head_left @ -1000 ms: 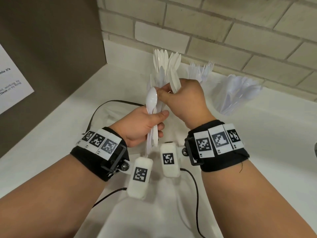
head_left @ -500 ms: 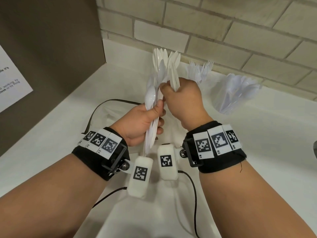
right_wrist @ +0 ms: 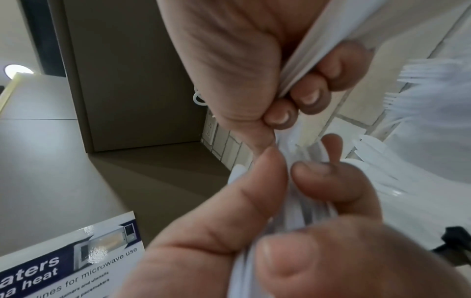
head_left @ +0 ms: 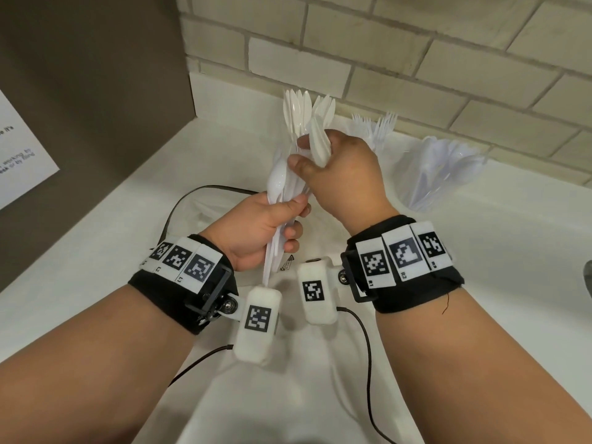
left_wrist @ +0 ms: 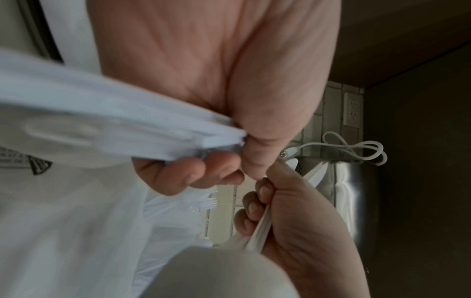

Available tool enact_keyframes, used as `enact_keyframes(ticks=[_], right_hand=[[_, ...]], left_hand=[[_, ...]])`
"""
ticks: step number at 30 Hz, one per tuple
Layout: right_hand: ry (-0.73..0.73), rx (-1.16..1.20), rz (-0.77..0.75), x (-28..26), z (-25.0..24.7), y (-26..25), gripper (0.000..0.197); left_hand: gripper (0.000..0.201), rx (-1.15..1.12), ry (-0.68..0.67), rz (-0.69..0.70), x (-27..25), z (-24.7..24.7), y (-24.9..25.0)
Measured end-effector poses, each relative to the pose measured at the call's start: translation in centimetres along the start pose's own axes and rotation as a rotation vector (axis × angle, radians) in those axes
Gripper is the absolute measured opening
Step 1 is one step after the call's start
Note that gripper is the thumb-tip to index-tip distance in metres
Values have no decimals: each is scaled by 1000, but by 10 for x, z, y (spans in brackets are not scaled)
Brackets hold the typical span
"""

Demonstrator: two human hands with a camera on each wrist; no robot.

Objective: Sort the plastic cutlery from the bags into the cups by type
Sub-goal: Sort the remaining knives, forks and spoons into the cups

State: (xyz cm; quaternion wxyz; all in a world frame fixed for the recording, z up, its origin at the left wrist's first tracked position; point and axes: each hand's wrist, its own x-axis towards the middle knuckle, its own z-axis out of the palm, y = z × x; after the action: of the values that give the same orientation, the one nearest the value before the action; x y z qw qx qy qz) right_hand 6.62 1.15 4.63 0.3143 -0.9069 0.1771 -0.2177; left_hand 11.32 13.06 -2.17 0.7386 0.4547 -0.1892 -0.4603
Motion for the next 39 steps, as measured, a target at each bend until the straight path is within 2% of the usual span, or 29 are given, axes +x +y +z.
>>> enact_keyframes(ticks=[3,7,10,13,18,19,21,23,26,29,34,39], right_hand=[[9,36,5,0,-1,-2,15],[-40,61,1,-1,-2,-4,27],[-68,107,-1,-1,-4,-3,27],[-93,262,55,0,-5,-2,10],[-96,498,167,2,-13,-5,16],[-88,534,178,2,-13,-6,15],[-83,549,175,2,-11,-8,15],[-92,498,147,1,-8,-8,16],[-149,417,109,1,-7,-7,19],[-213,389,103,1,-8,-5,15],[-222,436,130,-1,-4,-4,10],[-221,426,139,-5,4,-1,11]], left_hand=[[7,11,-23,-4,-1,-1,-1],[7,36,-13,-17,-1,-1,-1],[9,58,-9,-20,-1,-2,-1],[9,54,-18,-21,-1,-2,-2],[17,25,-93,-20,-3,-5,-4],[21,11,-126,-24,-4,-6,-5],[53,-38,-185,-57,-4,-10,-5],[66,-77,-225,-67,-3,-12,-6],[61,-114,-239,-65,-2,-13,-6],[46,-197,-251,-72,-2,-13,-4],[33,-234,-234,-47,-2,-11,-2],[40,-217,-138,-50,-3,-4,1]])
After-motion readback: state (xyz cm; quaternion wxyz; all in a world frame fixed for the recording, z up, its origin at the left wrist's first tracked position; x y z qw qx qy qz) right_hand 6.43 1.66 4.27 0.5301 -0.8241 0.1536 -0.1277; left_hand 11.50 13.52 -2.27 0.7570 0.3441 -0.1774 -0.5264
